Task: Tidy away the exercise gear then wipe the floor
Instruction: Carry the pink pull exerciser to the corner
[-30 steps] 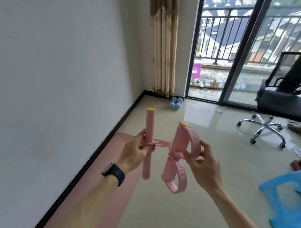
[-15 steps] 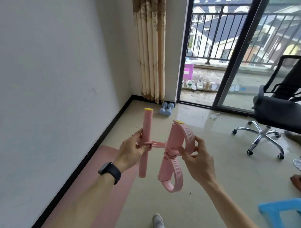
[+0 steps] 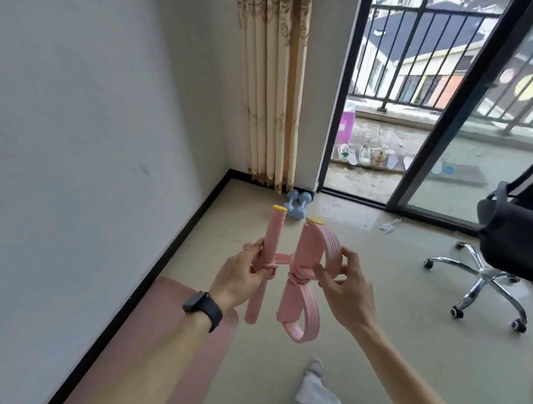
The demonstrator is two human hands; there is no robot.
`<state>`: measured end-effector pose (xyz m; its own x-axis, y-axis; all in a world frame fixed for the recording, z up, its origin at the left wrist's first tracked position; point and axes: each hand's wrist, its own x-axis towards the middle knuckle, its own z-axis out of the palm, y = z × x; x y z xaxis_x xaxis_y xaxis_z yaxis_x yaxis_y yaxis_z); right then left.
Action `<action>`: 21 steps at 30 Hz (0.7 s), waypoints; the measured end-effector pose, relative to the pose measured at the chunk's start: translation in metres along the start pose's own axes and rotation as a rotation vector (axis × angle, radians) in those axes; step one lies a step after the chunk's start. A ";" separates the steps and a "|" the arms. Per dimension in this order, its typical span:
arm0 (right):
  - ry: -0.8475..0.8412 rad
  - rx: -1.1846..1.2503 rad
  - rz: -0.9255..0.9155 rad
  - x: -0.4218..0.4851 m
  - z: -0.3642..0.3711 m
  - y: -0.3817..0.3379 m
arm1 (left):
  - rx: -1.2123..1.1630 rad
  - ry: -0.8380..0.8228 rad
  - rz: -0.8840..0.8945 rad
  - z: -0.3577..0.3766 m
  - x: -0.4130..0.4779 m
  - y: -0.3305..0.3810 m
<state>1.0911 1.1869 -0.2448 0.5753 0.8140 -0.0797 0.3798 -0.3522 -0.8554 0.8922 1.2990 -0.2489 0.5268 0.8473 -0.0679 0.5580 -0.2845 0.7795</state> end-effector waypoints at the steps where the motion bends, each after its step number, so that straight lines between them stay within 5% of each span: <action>1: -0.011 0.004 0.003 0.017 0.006 0.002 | 0.008 -0.004 0.002 0.000 0.016 -0.003; 15: -0.220 0.010 0.069 0.315 0.061 -0.021 | 0.032 0.021 -0.176 -0.015 0.288 -0.028; 21: -0.356 0.008 0.147 0.418 0.108 -0.040 | 0.246 -0.051 -0.200 -0.013 0.378 -0.048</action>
<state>1.2379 1.5911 -0.2992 0.3355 0.8650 -0.3732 0.3058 -0.4747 -0.8253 1.0557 1.6390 -0.3039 0.4189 0.8756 -0.2404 0.7886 -0.2196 0.5743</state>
